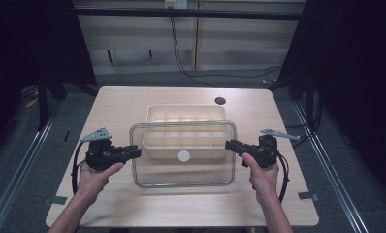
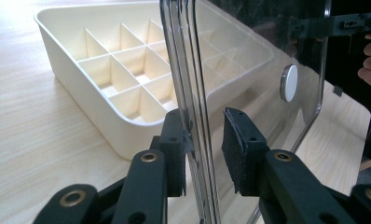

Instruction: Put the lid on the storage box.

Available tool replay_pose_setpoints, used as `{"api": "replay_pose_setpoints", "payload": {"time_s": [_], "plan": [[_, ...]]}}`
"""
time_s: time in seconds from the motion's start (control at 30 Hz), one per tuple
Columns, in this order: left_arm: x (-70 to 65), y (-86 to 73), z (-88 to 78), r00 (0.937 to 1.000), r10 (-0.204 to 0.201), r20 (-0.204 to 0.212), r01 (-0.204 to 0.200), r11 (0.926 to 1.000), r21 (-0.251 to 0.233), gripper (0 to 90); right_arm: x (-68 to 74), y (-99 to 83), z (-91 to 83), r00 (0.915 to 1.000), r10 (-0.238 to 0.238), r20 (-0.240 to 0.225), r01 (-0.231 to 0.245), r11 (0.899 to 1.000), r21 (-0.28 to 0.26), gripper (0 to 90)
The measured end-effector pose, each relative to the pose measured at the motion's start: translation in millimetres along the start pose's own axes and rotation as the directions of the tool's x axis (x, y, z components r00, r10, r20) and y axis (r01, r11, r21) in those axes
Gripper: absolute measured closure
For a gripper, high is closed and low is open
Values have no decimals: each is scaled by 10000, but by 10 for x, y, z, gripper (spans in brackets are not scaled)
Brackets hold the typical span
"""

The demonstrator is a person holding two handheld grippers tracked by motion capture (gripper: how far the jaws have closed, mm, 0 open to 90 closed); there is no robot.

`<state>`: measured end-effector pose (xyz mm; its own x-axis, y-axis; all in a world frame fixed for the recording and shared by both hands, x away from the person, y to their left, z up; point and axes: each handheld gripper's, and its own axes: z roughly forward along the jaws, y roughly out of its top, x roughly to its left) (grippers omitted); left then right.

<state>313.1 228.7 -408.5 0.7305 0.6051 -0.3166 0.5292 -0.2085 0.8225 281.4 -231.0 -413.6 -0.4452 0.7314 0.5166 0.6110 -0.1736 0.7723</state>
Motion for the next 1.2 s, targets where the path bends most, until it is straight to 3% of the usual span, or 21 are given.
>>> {"api": "replay_pose_setpoints", "payload": {"time_s": [0.3, 0.4, 0.63, 1.2], "plan": [[61, 133, -11, 10000, -81, 13, 81, 9995, -317, 704, 8, 135, 51, 10000, -15, -1, 15, 9999, -125, 679], [67, 242, -31, 10000, 72, -47, -74, 9988, -490, 704, 5, 213, 66, 10000, -11, -72, 9, 9996, -291, 679], [94, 301, -27, 9996, 181, -195, -192, 9980, -603, 696, -10, 274, 109, 9998, 156, -146, -163, 9988, -454, 680], [111, 553, 4, 9993, 224, -308, -249, 9963, -826, 696, 0, 531, 92, 9997, -219, -53, 214, 9972, -721, 680]]}}
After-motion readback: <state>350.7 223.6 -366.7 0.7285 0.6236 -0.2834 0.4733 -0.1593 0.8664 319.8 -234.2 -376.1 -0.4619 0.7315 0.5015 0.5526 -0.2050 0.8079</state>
